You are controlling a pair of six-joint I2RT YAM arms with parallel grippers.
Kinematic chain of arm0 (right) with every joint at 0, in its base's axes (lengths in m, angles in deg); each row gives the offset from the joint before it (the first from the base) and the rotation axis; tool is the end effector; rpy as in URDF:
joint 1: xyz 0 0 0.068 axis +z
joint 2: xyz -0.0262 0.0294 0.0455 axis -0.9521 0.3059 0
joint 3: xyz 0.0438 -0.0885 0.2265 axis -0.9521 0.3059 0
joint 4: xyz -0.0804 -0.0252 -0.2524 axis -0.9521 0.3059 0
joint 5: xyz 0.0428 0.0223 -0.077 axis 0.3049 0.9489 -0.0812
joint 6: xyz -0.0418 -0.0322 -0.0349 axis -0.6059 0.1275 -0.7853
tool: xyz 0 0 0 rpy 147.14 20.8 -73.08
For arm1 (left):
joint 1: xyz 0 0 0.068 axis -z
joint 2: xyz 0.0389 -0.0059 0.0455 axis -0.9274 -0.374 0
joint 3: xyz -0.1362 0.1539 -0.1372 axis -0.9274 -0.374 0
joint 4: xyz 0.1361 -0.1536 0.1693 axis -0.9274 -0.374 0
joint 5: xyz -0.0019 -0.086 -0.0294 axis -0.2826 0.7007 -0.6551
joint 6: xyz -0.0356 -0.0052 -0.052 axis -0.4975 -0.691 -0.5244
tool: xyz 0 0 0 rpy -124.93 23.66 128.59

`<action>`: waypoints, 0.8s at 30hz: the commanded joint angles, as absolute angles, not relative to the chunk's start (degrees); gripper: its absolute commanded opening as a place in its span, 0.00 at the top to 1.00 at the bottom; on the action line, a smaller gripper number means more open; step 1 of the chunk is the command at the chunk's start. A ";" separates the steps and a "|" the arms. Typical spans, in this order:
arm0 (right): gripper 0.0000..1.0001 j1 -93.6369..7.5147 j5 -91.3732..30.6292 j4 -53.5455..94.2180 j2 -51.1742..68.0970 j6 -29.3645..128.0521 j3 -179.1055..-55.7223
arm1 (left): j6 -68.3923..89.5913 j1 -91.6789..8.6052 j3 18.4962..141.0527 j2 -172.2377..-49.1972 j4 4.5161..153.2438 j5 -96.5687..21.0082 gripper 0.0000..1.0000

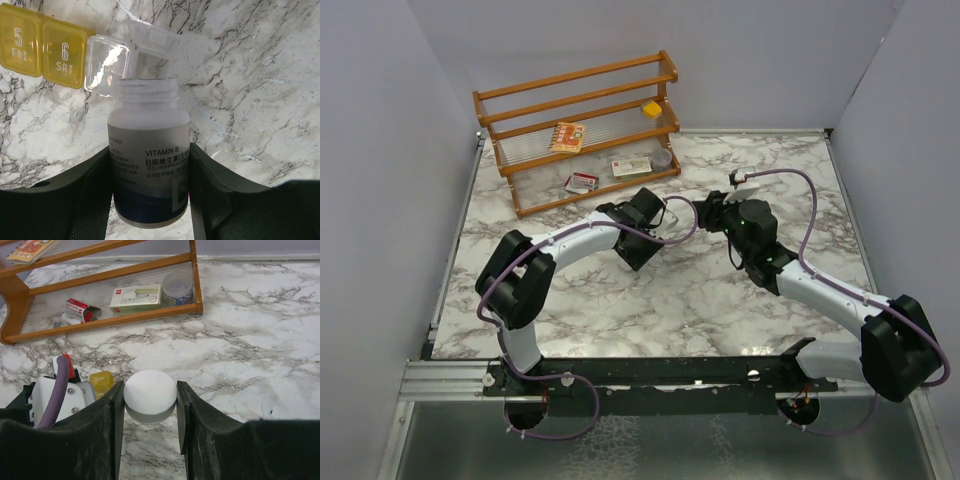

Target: Sort the pills into containers

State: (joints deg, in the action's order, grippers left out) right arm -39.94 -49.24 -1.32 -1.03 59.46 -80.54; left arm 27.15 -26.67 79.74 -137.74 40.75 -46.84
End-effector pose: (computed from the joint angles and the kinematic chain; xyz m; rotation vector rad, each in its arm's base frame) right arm 0.2644 0.1557 0.2288 -0.0968 1.7913 0.4452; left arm 0.2754 -0.2416 0.1588 1.0744 2.5208 -0.1612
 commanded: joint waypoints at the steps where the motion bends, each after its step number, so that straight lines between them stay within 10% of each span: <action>1: 0.99 -40.02 -49.42 -3.02 -2.66 59.62 -79.66 | 28.40 -26.38 82.12 -138.87 38.11 -48.46 1.00; 24: 0.99 -40.02 -48.98 -3.26 -1.87 59.85 -79.60 | 30.41 -25.72 85.40 -139.61 34.04 -49.27 1.00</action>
